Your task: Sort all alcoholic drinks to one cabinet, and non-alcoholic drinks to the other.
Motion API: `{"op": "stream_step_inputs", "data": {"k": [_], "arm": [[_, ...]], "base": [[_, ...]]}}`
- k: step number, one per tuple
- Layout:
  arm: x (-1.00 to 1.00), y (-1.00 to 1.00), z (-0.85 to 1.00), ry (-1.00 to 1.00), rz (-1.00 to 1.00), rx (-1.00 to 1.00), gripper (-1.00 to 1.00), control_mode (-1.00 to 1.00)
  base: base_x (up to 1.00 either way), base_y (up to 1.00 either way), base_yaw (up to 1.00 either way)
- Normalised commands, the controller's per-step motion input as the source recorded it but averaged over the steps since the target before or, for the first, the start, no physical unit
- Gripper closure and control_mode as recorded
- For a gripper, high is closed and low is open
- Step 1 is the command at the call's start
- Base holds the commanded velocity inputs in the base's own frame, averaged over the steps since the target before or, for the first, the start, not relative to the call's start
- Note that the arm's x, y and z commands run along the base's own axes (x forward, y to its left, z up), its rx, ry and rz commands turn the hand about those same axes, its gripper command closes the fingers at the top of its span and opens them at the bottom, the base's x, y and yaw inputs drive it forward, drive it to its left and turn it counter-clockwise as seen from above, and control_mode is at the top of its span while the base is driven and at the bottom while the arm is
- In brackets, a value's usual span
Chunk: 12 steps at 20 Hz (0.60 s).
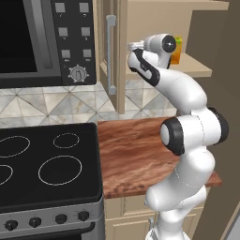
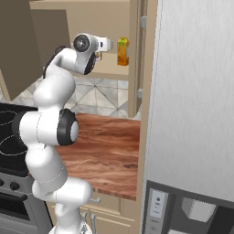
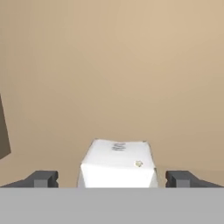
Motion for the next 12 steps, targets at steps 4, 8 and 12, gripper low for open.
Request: {"op": "stream_step_inputs", "data": {"k": [4,8,12], "arm": [[0.0,-0.01,0.0,0.02,-0.03,0.03,-1.0,-1.0],[-0.18,0.0,0.05,0.02,-0.05,0.0,-1.0,-1.0],[-0.32,0.0,0.13,0.0,-0.06,0.0,-1.0,-1.0]], "base": [[0.0,0.0,0.0],[0.0,0.0,0.0],[0.0,0.0,0.0]]}}
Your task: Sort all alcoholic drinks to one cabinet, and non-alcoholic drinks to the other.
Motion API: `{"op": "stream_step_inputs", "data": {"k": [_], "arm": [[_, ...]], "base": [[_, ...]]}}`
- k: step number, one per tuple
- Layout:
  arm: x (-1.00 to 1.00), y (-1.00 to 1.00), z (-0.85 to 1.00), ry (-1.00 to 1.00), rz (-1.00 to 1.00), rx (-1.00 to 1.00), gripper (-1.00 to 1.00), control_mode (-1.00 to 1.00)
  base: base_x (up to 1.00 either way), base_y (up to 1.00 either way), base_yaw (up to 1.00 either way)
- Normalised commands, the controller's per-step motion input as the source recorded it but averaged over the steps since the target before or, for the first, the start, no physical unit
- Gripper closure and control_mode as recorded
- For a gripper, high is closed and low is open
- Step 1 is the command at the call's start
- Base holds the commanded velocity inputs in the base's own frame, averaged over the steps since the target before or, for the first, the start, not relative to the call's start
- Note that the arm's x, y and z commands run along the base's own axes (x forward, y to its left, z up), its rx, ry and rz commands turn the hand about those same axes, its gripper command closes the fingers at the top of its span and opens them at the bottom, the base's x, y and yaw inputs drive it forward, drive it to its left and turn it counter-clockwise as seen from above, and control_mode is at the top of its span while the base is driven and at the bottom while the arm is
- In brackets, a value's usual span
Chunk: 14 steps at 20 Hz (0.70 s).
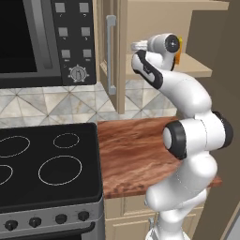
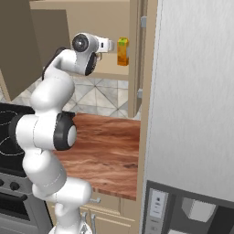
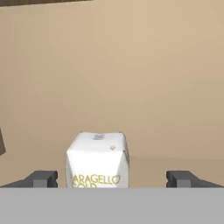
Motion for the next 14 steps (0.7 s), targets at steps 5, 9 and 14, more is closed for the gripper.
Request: {"op": "stream_step_inputs", "data": {"k": [5,9,14], "arm": [[-0.49,0.0,0.17,0.0,-0.04,0.0,-1.0,-1.0],[-0.54,0.0,0.2,0.0,-0.02,0.0,-1.0,-1.0],[-0.61,-0.02,0.24,0.0,-0.01,0.0,-1.0,-1.0]], "base": [[0.0,0.0,0.0],[0.0,0.0,0.0],[0.0,0.0,0.0]]}}
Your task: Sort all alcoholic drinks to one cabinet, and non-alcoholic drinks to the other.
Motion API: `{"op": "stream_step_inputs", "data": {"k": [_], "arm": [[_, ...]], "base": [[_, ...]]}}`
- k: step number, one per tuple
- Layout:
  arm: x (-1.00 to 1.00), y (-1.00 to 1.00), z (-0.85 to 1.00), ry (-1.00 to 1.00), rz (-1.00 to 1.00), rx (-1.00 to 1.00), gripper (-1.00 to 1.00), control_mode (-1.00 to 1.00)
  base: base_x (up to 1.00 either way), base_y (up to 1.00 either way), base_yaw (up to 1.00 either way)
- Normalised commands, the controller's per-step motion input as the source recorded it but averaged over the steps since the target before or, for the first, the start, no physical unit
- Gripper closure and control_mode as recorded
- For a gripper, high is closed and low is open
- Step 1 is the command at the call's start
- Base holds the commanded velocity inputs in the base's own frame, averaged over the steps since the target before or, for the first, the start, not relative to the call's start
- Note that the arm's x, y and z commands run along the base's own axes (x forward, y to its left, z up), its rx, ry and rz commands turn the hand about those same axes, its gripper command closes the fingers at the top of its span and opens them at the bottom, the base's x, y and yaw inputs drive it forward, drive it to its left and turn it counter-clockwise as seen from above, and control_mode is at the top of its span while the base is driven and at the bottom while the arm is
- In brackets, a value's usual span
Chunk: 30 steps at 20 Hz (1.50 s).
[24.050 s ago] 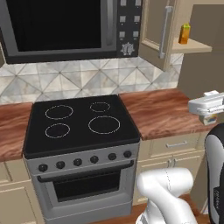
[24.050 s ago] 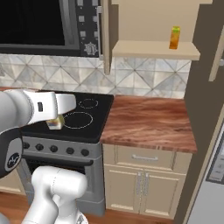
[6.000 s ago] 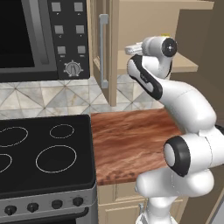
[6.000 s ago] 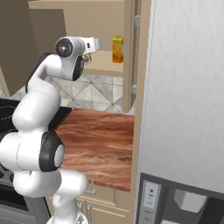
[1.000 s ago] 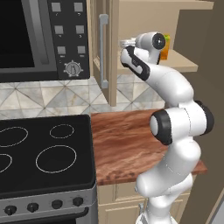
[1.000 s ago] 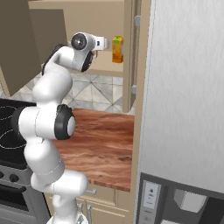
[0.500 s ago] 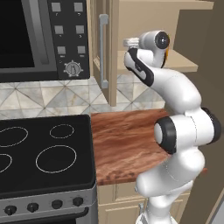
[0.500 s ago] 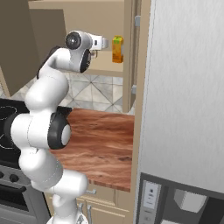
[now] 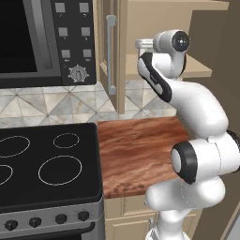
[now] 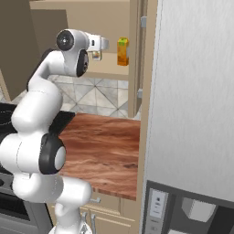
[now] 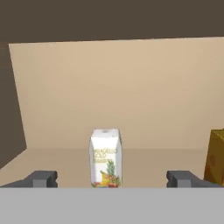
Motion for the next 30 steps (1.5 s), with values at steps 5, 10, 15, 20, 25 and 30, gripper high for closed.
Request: {"op": "stream_step_inputs", "data": {"k": [5,10,15,20,25,30], "arm": [[-0.65,-0.04,0.23,0.0,-0.03,0.0,-1.0,-1.0],[-0.68,-0.05,0.15,0.0,-0.03,0.0,-1.0,-1.0],[-0.71,-0.03,0.03,0.0,-0.01,0.0,-1.0,-1.0],[-0.76,-0.05,0.03,0.0,0.0,0.0,-1.0,-1.0],[-0.78,-0.05,0.07,0.0,0.0,0.0,-1.0,-1.0],[-0.76,-0.02,0.07,0.01,0.0,0.0,-1.0,-1.0]], "base": [[0.0,0.0,0.0],[0.0,0.0,0.0],[0.0,0.0,0.0],[0.0,0.0,0.0],[0.0,0.0,0.0],[0.0,0.0,0.0]]}}
